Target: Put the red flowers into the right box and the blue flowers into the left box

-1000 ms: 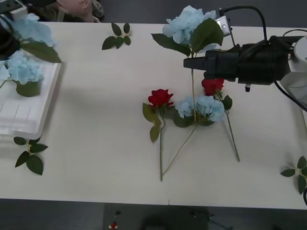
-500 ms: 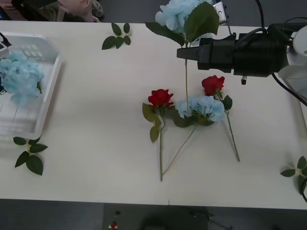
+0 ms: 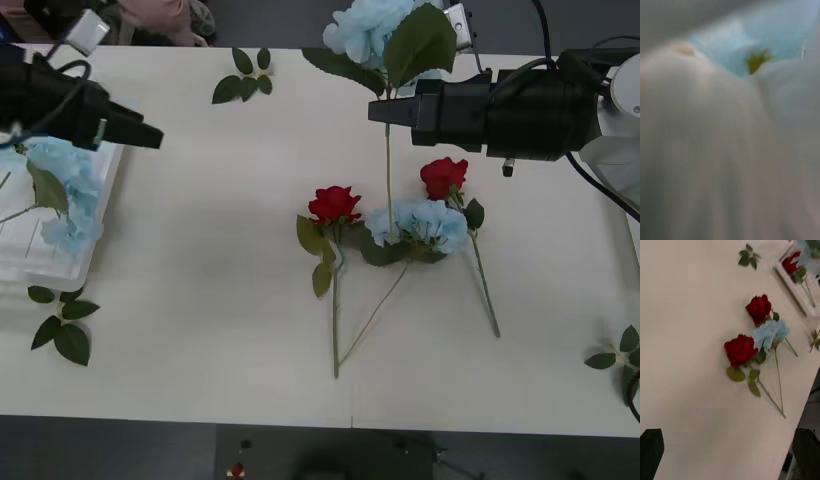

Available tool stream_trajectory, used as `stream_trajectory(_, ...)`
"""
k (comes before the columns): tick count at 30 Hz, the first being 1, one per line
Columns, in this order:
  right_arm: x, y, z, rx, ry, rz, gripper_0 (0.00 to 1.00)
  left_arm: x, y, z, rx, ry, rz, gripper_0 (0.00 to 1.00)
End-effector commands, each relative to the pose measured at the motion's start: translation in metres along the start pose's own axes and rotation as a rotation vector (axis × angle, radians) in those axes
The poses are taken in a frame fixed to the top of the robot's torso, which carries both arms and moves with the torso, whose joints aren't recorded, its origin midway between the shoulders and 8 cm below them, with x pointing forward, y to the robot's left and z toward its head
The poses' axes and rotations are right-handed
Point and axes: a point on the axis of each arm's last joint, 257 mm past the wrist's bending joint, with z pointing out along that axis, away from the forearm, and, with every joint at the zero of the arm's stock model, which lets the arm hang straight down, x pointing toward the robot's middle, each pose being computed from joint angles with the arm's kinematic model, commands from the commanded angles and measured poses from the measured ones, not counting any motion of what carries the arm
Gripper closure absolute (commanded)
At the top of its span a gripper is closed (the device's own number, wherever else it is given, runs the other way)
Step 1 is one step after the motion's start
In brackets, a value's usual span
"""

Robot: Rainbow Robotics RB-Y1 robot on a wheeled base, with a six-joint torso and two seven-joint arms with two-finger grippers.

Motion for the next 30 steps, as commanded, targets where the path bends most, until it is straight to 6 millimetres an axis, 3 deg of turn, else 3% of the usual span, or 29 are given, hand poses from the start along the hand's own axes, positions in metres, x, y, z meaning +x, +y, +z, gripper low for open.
stream_trajectory(1,-0.019,0.018,0.002,-0.019,-0.006,-0.019,1.0,-0.002,-0.027,0.071,0.083,-0.116,0.066,0.0)
stream_trajectory(2,-0.019,0.017,0.002,-0.018,-0.007,-0.018,1.0,-0.005,-0.031,0.082,0.092,-0.135,0.068,0.0)
stream_trajectory(5,-0.021,0.019,0.003,-0.02,-0.014,-0.022,1.0,-0.023,-0.058,0.14,0.127,-0.22,0.076,0.0)
stream_trajectory(10,-0.023,0.024,0.003,-0.028,-0.016,-0.023,1.0,-0.049,-0.106,0.203,0.178,-0.314,0.063,0.0)
stream_trajectory(16,-0.025,0.028,0.006,-0.033,-0.026,-0.02,1.0,-0.064,-0.155,0.228,0.269,-0.357,0.054,0.0)
stream_trajectory(24,-0.027,0.031,0.012,-0.041,-0.046,-0.01,1.0,-0.057,-0.187,0.233,0.33,-0.334,0.096,0.0)
stream_trajectory(25,-0.028,0.032,0.012,-0.043,-0.047,-0.01,1.0,-0.058,-0.188,0.233,0.331,-0.337,0.096,0.08)
stream_trajectory(26,-0.027,0.031,0.012,-0.043,-0.046,-0.009,1.0,-0.059,-0.189,0.233,0.334,-0.339,0.094,0.54)
stream_trajectory(27,-0.027,0.031,0.012,-0.043,-0.046,-0.009,1.0,-0.06,-0.19,0.233,0.338,-0.341,0.085,0.85)
stream_trajectory(28,-0.027,0.031,0.012,-0.043,-0.046,-0.008,1.0,-0.062,-0.19,0.233,0.338,-0.347,0.072,1.0)
stream_trajectory(30,-0.027,0.031,0.012,-0.043,-0.046,-0.008,1.0,-0.065,-0.189,0.234,0.329,-0.357,0.068,1.0)
